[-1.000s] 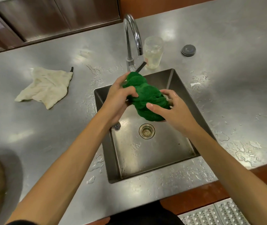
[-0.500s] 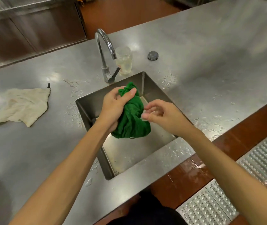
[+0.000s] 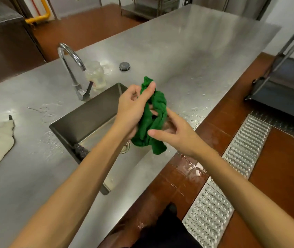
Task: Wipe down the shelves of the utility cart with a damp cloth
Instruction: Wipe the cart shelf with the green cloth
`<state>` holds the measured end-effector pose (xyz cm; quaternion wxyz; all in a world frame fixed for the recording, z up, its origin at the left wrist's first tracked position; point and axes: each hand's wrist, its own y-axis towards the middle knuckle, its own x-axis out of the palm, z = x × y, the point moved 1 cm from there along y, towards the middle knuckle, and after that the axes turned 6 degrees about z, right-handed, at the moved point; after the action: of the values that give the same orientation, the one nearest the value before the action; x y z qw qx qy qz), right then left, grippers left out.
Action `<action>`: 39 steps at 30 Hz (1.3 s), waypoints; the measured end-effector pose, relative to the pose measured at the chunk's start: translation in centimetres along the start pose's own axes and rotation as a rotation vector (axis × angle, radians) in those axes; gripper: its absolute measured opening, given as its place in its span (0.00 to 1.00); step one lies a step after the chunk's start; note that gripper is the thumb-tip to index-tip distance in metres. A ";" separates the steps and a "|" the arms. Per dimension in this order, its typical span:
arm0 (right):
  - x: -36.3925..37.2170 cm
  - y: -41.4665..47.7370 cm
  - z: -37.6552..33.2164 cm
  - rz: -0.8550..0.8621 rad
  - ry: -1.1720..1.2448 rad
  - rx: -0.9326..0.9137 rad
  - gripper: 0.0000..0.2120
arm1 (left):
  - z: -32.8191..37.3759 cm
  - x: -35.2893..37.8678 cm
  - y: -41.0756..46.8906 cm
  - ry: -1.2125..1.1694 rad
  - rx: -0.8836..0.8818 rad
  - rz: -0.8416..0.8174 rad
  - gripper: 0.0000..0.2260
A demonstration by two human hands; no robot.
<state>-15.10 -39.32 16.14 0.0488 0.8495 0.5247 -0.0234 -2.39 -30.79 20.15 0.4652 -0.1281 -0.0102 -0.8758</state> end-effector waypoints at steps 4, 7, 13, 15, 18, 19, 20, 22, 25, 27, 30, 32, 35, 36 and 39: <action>-3.0 -2.0 -0.1 0.271 -0.379 -0.123 0.23 | -0.3 3.4 -0.7 -0.012 -0.030 -0.087 0.12; -6.5 -3.6 0.0 0.435 -0.461 -0.079 0.24 | -0.3 5.9 -0.7 0.000 -0.068 -0.120 0.07; -16.0 -7.3 0.8 0.689 -0.603 -0.032 0.10 | -0.2 11.1 0.9 -0.062 -0.114 -0.187 0.12; -19.1 -8.7 1.2 0.732 -0.587 0.015 0.11 | 0.0 13.0 1.8 -0.094 -0.103 -0.192 0.13; -23.5 -10.9 1.4 0.788 -0.572 0.015 0.13 | -0.4 16.2 3.0 -0.050 -0.079 -0.247 0.14; -24.9 -11.5 1.2 0.806 -0.583 0.011 0.13 | -0.8 17.4 3.1 -0.015 -0.076 -0.268 0.14; -26.3 -12.0 1.0 0.822 -0.575 0.005 0.13 | -1.3 18.7 3.4 0.023 -0.078 -0.287 0.12; -29.0 -12.8 0.4 0.843 -0.534 -0.022 0.13 | -2.5 21.4 3.6 0.094 -0.098 -0.310 0.10; -32.8 -13.8 -0.6 0.851 -0.525 -0.071 0.12 | -4.7 25.7 3.5 0.229 -0.120 -0.358 0.12; -35.3 -14.3 -1.2 0.863 -0.517 -0.091 0.07 | -6.3 28.8 3.0 0.305 -0.100 -0.396 0.12; -38.9 -14.8 -1.8 0.859 -0.529 -0.105 0.03 | -8.3 34.0 1.6 0.346 -0.091 -0.477 0.08; -40.7 -14.9 -1.9 0.815 -0.586 -0.089 0.04 | -9.4 37.6 0.3 0.389 -0.113 -0.577 0.15; -43.0 -15.2 -1.5 0.761 -0.672 -0.047 0.07 | -11.4 42.2 -1.6 0.480 -0.172 -0.728 0.28; -43.7 -15.4 -1.4 0.747 -0.703 -0.034 0.07 | -12.1 43.5 -2.1 0.493 -0.171 -0.761 0.28; -46.2 -16.4 -1.1 0.698 -0.754 0.009 0.09 | -13.9 46.7 -2.8 0.582 -0.065 -0.833 0.30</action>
<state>-50.47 -73.02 20.46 0.2360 0.9069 0.1556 -0.3125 -32.66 -69.07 17.93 0.0560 0.1216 0.0969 -0.9863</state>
